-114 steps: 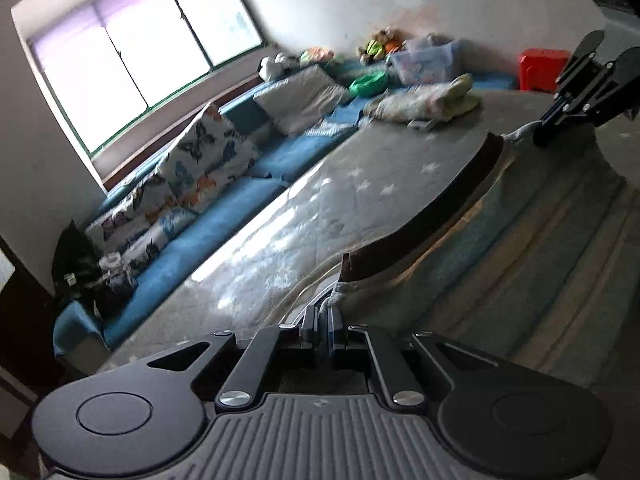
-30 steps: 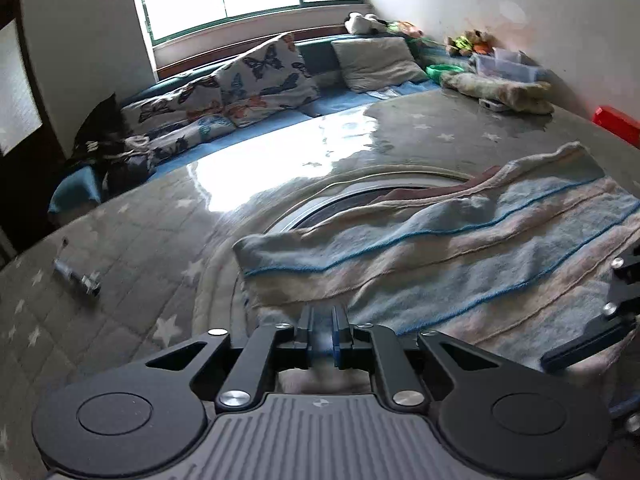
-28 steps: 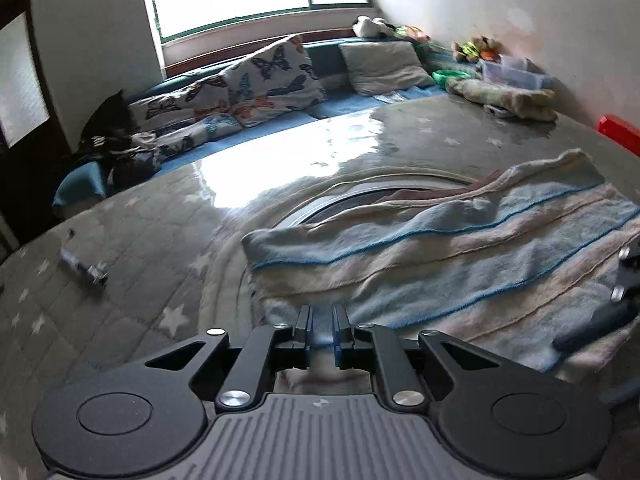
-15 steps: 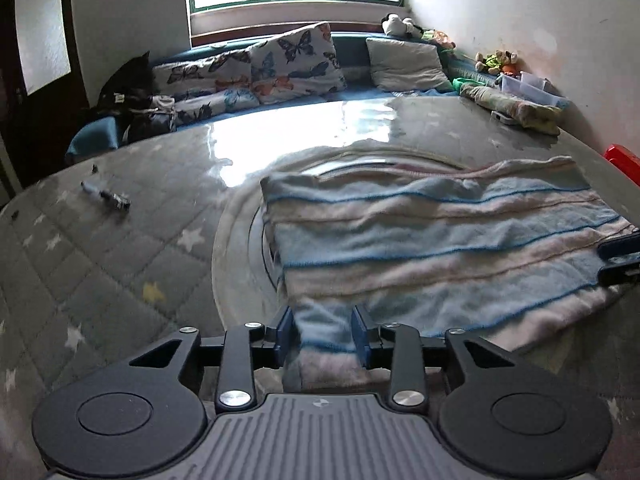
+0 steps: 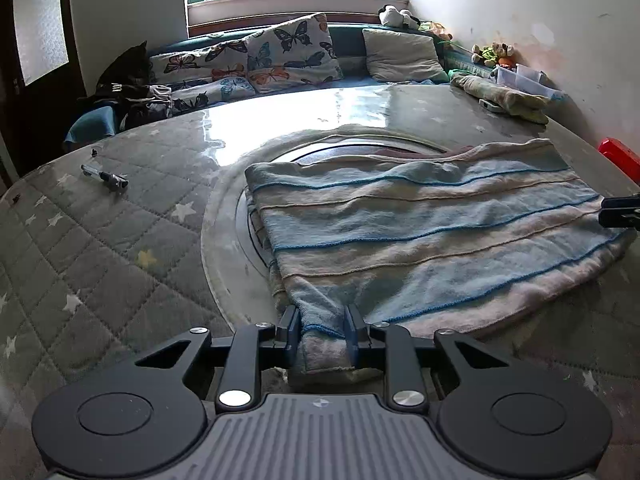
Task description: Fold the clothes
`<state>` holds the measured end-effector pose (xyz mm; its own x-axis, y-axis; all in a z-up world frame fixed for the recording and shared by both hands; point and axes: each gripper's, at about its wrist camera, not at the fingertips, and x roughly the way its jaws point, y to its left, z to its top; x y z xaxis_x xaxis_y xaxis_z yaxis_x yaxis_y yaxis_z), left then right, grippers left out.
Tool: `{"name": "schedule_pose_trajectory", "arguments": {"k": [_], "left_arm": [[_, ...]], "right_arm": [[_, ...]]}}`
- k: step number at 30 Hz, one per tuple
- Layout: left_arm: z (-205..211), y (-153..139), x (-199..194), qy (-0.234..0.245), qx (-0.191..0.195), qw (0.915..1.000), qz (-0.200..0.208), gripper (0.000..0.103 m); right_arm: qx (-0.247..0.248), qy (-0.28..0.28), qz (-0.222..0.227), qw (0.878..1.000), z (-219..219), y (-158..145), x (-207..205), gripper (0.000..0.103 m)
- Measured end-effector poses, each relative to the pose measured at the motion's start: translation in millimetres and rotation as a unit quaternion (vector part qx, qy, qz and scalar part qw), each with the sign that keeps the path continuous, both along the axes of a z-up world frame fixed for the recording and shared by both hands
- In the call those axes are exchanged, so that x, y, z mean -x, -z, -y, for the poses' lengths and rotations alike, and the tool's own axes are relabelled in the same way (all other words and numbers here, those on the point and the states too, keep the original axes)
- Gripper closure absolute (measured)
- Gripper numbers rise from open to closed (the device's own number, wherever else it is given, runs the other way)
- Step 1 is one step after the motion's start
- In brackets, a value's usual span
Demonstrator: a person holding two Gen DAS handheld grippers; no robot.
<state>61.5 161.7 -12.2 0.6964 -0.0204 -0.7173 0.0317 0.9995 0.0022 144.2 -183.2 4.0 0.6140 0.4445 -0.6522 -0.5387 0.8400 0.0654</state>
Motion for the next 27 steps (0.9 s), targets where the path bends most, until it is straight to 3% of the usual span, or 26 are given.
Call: {"name": "schedule_pose_trajectory", "arguments": {"k": [8, 14, 16, 19, 27], "left_arm": [[4, -4, 17, -0.001, 0.013, 0.9999, 0.003, 0.079], [8, -5, 24, -0.003, 0.018, 0.9998, 0.003, 0.082], [8, -6, 27, -0.002, 0.02, 0.9998, 0.003, 0.083], [6, -7, 32, 0.001, 0.022, 0.9998, 0.002, 0.085], [9, -10, 75, 0.029, 0.021, 0.9992, -0.018, 0.085]], "right_arm": [[-0.007, 0.069, 0.002, 0.998, 31, 9, -8, 0.066], [-0.037, 0.097, -0.037, 0.994, 42, 24, -22, 0.065], [-0.042, 0.095, -0.043, 0.994, 43, 24, -21, 0.077], [-0.042, 0.091, -0.048, 0.994, 45, 25, -18, 0.083], [-0.013, 0.061, -0.071, 0.995, 56, 16, 18, 0.082]]}}
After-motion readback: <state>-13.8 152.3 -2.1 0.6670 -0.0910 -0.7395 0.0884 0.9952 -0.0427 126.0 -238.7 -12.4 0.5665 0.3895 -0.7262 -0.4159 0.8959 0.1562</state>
